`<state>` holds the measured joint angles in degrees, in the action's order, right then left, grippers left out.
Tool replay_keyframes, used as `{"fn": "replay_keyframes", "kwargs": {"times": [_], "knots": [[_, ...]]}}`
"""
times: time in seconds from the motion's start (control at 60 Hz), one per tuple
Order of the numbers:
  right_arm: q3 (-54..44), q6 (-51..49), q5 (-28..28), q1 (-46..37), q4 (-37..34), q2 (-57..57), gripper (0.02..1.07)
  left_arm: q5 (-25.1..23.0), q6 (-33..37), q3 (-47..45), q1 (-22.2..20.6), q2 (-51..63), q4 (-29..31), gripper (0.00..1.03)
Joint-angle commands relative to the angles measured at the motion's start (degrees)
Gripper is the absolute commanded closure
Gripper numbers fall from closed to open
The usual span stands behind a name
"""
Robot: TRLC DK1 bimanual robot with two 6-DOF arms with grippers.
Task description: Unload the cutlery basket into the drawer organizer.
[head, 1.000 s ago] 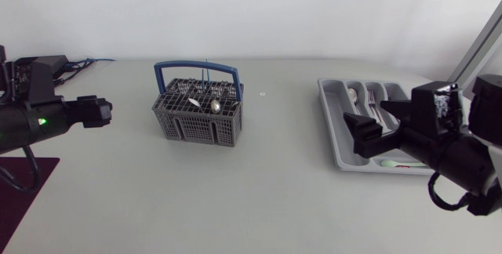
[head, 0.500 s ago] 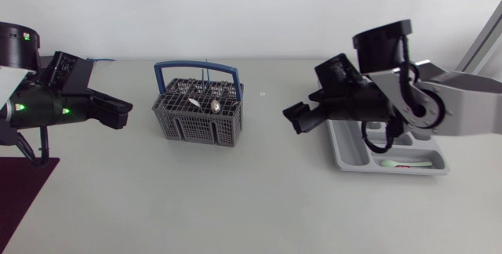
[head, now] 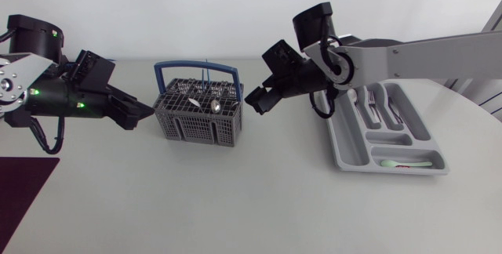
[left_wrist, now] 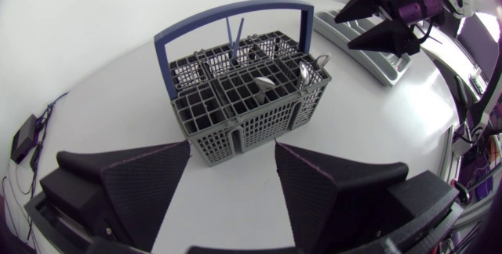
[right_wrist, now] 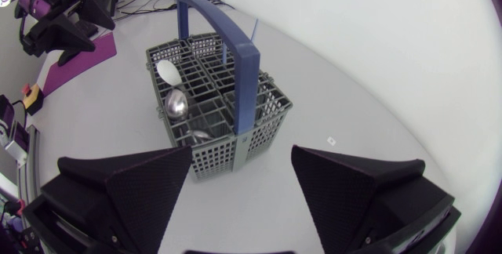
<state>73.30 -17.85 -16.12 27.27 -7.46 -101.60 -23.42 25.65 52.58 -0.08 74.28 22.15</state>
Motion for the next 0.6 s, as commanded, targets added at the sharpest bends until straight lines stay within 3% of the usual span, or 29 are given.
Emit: {"fn": "replay_keyframes", "kwargs": {"times": [0.0, 0.167, 0.317, 0.417, 0.583], "knots": [[3.52, 0.53, -0.93, 0.07, 0.96, -3.52, 0.25, -1.28, 1.95, 2.09, 0.08, 1.39, 0.17, 0.08], [11.17, 0.97, -1.37, 2.18, 1.4, -10.46, 0.44, -2.07, 2.39, 2.18, 0.25, 2.01, -0.62, 0.09], [16.26, 0.97, 0.47, 3.67, 1.22, -15.03, 0.47, -2.86, 2.48, 1.74, 0.52, 2.98, -1.59, 0.11], [16.97, 0.71, 1.27, 3.93, 1.66, -16.08, 0.71, -2.95, 2.48, 1.48, 0.52, 2.98, -1.94, 0.11], [14.07, -2.19, -0.84, 1.56, 0.61, -13.89, 0.77, -3.04, 3.0, 0.95, 0.78, 2.71, -1.94, 0.11]]}}
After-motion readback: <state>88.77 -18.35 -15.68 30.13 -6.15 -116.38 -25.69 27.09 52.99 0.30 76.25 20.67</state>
